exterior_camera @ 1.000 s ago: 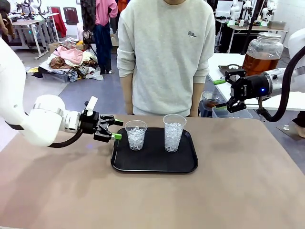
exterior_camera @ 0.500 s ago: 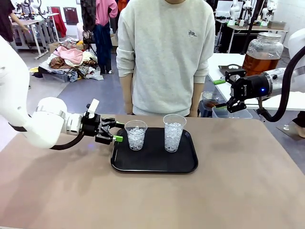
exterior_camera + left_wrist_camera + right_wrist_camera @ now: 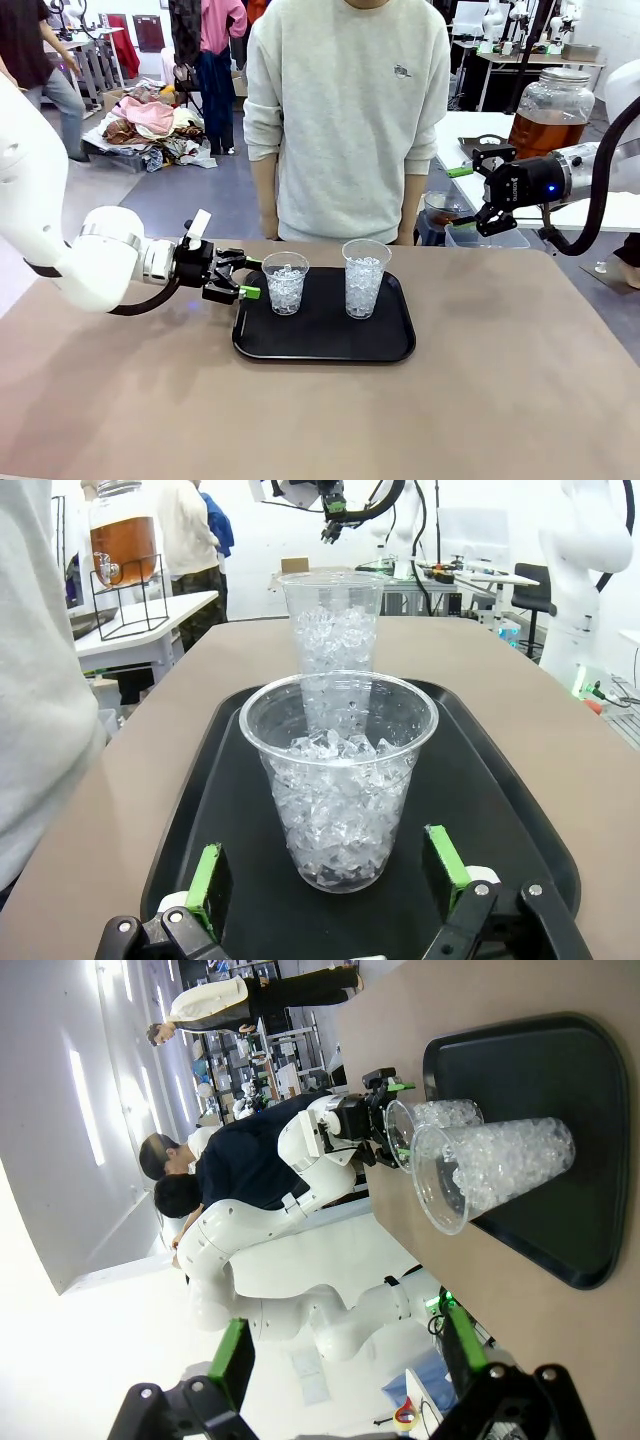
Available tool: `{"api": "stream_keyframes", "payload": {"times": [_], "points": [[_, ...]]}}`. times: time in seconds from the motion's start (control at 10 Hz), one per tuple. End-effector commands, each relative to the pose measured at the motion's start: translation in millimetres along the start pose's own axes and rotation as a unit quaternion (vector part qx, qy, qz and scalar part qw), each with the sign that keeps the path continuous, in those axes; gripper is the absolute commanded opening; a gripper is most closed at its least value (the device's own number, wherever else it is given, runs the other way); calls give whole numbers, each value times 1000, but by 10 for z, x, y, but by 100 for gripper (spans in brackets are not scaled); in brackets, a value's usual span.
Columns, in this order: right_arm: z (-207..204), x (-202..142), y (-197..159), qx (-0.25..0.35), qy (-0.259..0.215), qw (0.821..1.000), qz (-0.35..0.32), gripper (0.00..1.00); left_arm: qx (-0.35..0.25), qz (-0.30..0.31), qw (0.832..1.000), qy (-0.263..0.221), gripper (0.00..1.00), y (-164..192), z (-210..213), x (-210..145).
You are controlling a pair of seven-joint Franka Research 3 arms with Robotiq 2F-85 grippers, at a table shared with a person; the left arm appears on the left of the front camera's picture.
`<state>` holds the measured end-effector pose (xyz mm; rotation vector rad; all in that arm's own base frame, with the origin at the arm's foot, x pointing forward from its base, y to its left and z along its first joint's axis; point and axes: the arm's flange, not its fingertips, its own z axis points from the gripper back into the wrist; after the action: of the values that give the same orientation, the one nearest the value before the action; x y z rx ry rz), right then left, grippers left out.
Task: Pour the drink into the iced cup.
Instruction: Pick up the iced cup indicated by the human and present it to them.
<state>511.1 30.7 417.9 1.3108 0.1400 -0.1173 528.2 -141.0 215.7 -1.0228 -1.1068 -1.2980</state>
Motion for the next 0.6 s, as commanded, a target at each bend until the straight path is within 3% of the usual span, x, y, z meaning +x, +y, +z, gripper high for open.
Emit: {"api": "stream_keyframes", "payload": {"times": [0.0, 0.5], "points": [[1, -6, 5, 1, 0, 1000, 0, 100, -4, -14, 1000, -3, 100, 25, -64, -7], [1, -6, 5, 1, 0, 1000, 0, 100, -17, -12, 1000, -2, 100, 57, -162, -10]]}}
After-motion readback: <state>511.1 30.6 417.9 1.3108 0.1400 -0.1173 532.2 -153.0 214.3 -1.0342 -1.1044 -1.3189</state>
